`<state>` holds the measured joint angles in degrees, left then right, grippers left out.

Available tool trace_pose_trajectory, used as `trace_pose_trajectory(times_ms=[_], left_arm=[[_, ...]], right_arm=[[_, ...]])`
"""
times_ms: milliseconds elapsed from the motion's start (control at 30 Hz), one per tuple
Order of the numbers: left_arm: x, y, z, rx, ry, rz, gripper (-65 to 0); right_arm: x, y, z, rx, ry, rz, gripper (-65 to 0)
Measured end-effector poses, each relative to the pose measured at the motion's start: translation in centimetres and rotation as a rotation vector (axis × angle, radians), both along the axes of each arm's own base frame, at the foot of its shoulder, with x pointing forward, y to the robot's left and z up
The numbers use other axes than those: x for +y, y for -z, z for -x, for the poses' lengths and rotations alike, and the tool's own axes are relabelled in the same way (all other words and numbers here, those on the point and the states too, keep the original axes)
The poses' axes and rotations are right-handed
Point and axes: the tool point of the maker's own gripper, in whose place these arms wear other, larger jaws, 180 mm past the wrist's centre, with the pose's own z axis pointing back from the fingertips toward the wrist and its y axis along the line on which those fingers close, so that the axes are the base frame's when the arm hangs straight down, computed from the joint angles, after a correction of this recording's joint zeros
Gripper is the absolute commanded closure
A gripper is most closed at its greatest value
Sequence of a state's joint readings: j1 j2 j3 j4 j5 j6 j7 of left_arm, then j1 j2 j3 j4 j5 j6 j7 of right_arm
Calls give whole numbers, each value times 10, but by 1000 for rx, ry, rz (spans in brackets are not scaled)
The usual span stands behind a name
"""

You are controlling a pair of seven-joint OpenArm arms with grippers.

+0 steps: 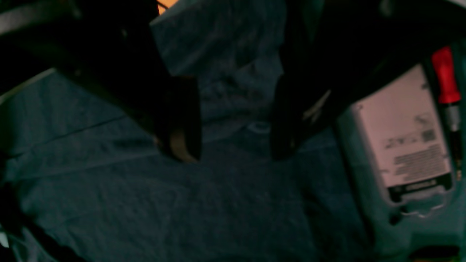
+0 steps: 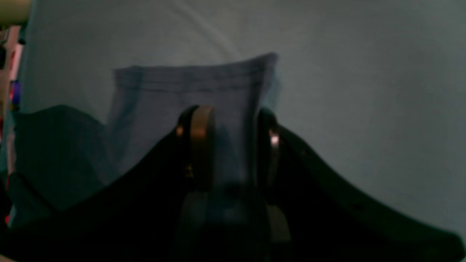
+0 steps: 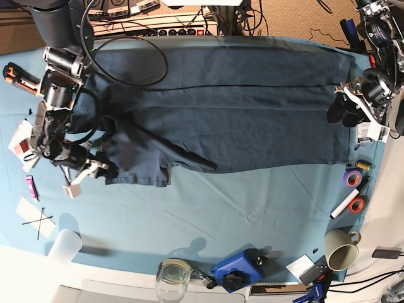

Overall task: Fold the T-shirt properly
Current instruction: 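Grasp the hem corner with the left gripper while right holds sleeve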

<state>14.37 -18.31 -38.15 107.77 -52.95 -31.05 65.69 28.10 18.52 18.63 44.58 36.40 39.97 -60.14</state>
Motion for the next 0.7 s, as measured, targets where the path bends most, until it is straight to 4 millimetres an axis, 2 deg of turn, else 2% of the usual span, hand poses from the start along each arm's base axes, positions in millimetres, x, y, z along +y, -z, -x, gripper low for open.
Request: trace_pose_trajectory(times_ms=[133,233,367,500,567,700], left_arm=[[-11,0,0,-30,14,27,-310],[-14,-6,-7,-79,-5,53,-310],[5,-4,-22,-77,-35,-85,-310],[12,-19,-48,-124,-55,-149,-310],[10,-13,-56,-104,-32,-189,-310],[12,14,-77,-36,-31,-284,-310]], right_arm=[[9,2,-2,-5,-6,-11,-189],[10,1,-2,-7,-8,-12,-189],[10,2,-1,-1,-12,-11,-189],[11,3,1,17,-27,-8,-189],[11,2,1,17,-27,-9,-189],[11,3,2,20,-29,-10,-189]])
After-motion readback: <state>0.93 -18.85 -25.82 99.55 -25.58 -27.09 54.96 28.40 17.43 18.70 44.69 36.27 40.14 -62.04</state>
